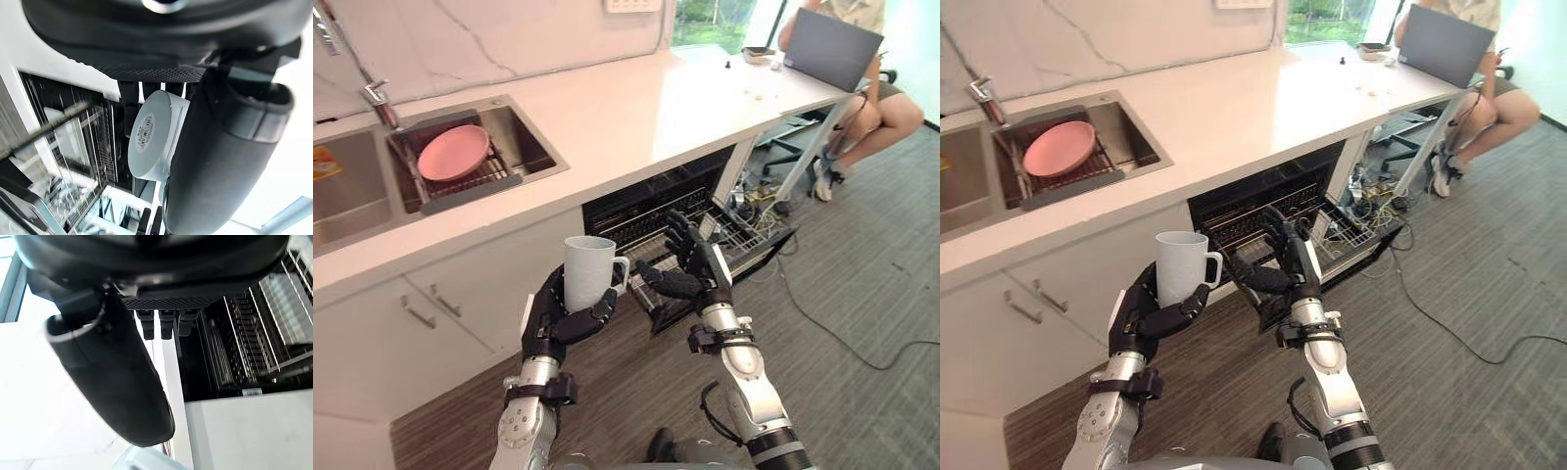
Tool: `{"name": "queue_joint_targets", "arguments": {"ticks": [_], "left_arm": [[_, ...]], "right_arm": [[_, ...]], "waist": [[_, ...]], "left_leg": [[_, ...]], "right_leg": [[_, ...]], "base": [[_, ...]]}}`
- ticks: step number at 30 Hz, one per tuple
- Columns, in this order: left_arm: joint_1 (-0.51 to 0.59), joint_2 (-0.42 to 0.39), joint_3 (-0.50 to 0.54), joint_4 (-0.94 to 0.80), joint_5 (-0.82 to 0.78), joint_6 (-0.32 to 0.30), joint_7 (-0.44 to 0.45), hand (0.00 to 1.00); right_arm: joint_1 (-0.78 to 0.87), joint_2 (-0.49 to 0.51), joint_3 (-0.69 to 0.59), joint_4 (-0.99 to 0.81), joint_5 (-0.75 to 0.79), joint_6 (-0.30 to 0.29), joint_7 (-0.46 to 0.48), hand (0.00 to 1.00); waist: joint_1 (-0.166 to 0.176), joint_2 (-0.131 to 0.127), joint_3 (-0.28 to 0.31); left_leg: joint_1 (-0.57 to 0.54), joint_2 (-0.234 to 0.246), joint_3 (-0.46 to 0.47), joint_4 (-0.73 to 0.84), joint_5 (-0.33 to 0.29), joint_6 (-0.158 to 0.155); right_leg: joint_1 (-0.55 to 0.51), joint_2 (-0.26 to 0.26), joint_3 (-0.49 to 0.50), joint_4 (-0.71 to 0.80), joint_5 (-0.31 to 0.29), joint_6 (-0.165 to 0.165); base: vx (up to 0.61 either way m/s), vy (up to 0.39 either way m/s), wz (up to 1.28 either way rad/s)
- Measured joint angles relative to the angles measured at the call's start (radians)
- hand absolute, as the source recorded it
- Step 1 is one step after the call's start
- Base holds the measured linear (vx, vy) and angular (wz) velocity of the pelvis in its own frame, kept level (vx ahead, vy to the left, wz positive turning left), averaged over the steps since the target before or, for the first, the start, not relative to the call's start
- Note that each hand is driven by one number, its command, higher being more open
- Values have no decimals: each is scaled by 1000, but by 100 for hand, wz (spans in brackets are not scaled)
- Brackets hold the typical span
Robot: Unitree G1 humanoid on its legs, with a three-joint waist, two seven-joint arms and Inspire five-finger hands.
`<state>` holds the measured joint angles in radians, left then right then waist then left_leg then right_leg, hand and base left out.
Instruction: Walk over to the sink, pick up the cup, carry it to the dishwasher, place the cup inside the dishwasher, then close the dishwasher door
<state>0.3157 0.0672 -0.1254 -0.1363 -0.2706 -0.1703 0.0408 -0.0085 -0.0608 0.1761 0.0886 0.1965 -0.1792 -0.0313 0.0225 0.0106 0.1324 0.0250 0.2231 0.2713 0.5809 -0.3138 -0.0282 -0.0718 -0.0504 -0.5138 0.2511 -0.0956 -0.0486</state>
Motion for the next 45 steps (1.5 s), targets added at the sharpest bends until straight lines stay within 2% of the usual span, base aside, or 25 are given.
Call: {"name": "queue_joint_targets", "arguments": {"ticks": [1, 3, 4, 5, 6, 7, 8, 9, 10, 11, 13, 14, 19, 25, 28, 37, 45], "left_arm": [[-4, -2, 8, 1, 0, 0, 0, 30], [-4, 3, 30, 4, 0, 0, 2, 30], [-11, 2, 33, 6, 0, -6, 7, 30], [-18, 3, 33, 10, 0, -10, 7, 30], [-38, 1, 32, 24, 4, -10, 7, 30], [-37, -2, 33, 25, 13, -10, 9, 30], [-37, -3, 33, 26, 18, -10, 11, 30], [-35, -7, 32, 27, 18, -11, 15, 30], [-42, -4, 34, 39, 18, -13, 19, 30], [-43, 13, 40, 48, 18, -13, 24, 30], [-48, 26, 55, 68, 19, -13, 26, 30], [-48, 29, 65, 76, 19, -13, 29, 30], [-58, 36, 99, 76, 37, -13, 45, 30], [-68, 27, 95, 76, 39, -13, 43, 30], [-82, 28, 87, 75, 64, -13, 42, 30], [-86, 29, -54, 3, 128, -13, 1, 30], [-113, 33, -84, -19, 134, -12, -5, 30]], "right_arm": [[6, -3, 1, -2, 2, 0, 0, 90], [24, 2, 13, -9, 3, 0, 3, 90], [34, 1, 14, -25, 7, 0, 6, 90], [34, 1, 12, -30, 11, 0, 10, 90], [34, -2, 2, -32, 24, 0, 14, 90], [35, -5, 3, -32, 34, 0, 18, 90], [35, -7, 3, -32, 42, 0, 23, 90], [37, -14, 5, -32, 59, 0, 36, 90], [42, -11, 4, -24, 69, 2, 44, 90], [59, 1, 12, -29, 87, 4, 61, 90], [68, 9, 18, -30, 131, 4, 95, 90], [69, 7, 25, -33, 142, 4, 106, 90], [69, 8, 63, -73, 220, 4, 151, 90], [68, -5, 114, -108, 253, 4, 185, 90], [68, -8, 126, -108, 252, 7, 187, 90], [35, -1, 174, -78, 198, 23, 177, 90], [-28, -1, 177, -24, 203, 23, 145, 90]], "waist": [[4, 16, 3], [20, 18, 3], [24, 18, -2], [28, 18, -2], [36, 14, 1], [36, 13, 1], [37, 15, 0], [40, 34, -10], [43, 24, -13], [33, -2, -28], [28, -24, -39], [26, -25, -40], [21, -26, -40], [1, -31, -45], [1, -33, -47], [7, -43, -54], [4, -47, -59]], "left_leg": [[-39, 29, -2, 120, 27, -16], [-103, 45, -41, 266, 84, -19], [-139, 33, -66, 247, 27, -30], [-157, 29, -75, 219, 4, -28], [-198, 9, -106, 108, -26, -24], [-203, -5, -124, 49, -25, -26], [-203, -16, -140, -16, -16, -31], [-185, -21, -160, -171, 107, -35], [-172, -28, -148, -177, 128, -40], [-159, -55, -139, -209, 133, -31], [-134, -86, -116, -252, 147, -11], [-115, -101, -105, -270, 150, -6], [-85, -116, -70, -316, 159, 1], [-53, -114, -25, -358, 168, -3], [-45, -119, -16, -375, 174, 0], [-10, -149, -22, -469, 226, 8], [6, -157, -34, -527, 266, 7]], "right_leg": [[30, 22, 9, -28, 0, 0], [72, 26, 27, -69, -1, -5], [77, 16, 32, -78, 7, 8], [77, 11, 34, -83, 8, 9], [90, -9, 41, -96, 17, 23], [94, -19, 48, -98, 21, 30], [94, -26, 58, -98, 24, 35], [95, -20, 81, -100, 27, 55], [104, -22, 105, -108, 30, 79], [109, -42, 117, -134, 42, 87], [113, -68, 131, -158, 56, 100], [122, -79, 140, -169, 62, 105], [124, -84, 178, -200, 81, 119], [124, -74, 221, -231, 102, 118], [124, -76, 230, -237, 106, 118], [123, -91, 227, -239, 106, 118], [122, -92, 212, -238, 106, 118]], "base": [[109, -26, -14], [165, 7, -21], [171, 17, -13], [189, 78, -7], [190, 109, -9], [185, 152, -16], [112, 177, -37], [111, 200, -49], [171, 268, -39], [147, 208, -17], [127, 175, -11], [74, 125, -17], [18, 31, -18], [4, -13, -23], [-5, 10, -8], [-8, 9, 4], [-24, -8, 6]]}}
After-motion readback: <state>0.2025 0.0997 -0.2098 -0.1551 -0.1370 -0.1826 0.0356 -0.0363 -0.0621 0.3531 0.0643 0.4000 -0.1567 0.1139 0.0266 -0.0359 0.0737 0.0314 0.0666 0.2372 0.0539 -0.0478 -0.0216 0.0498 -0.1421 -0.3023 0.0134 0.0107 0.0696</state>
